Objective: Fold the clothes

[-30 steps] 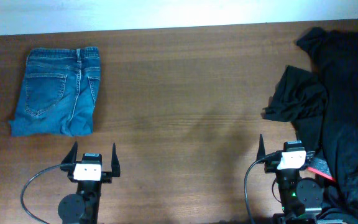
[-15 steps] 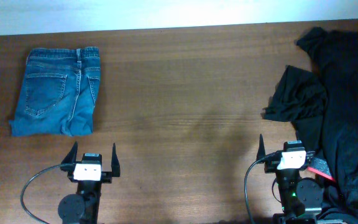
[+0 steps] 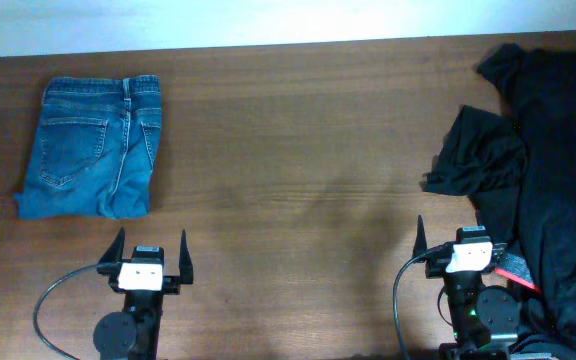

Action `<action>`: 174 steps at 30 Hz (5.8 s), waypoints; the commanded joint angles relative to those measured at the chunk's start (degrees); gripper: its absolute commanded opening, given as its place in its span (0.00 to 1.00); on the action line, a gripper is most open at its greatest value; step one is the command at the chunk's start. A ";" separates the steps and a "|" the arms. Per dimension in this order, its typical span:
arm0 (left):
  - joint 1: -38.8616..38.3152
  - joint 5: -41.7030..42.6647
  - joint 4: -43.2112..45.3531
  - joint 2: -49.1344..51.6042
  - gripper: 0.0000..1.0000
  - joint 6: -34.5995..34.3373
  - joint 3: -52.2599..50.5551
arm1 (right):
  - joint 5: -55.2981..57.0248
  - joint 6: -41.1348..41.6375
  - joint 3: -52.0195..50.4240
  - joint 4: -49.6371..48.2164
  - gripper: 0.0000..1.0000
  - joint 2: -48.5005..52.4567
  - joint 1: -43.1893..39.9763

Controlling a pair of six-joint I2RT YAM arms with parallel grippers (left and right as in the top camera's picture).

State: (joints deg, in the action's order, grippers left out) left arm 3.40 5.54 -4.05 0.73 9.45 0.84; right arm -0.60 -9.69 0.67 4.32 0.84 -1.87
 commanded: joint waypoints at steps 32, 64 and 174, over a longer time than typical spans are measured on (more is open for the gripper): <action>0.13 -7.08 -0.46 -0.33 0.99 0.96 -0.33 | 0.68 4.87 -0.35 0.07 0.99 -0.46 0.31; 0.11 -5.79 -9.97 35.47 0.99 -3.56 32.63 | 2.78 8.52 56.17 43.30 0.99 45.70 0.31; 0.11 3.69 4.11 60.72 0.99 -8.81 39.82 | -19.10 17.38 91.54 30.80 0.04 97.77 25.66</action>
State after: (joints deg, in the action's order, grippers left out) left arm 3.40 8.43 -0.16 61.41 1.21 39.66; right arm -16.99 11.53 89.17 36.67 99.74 21.63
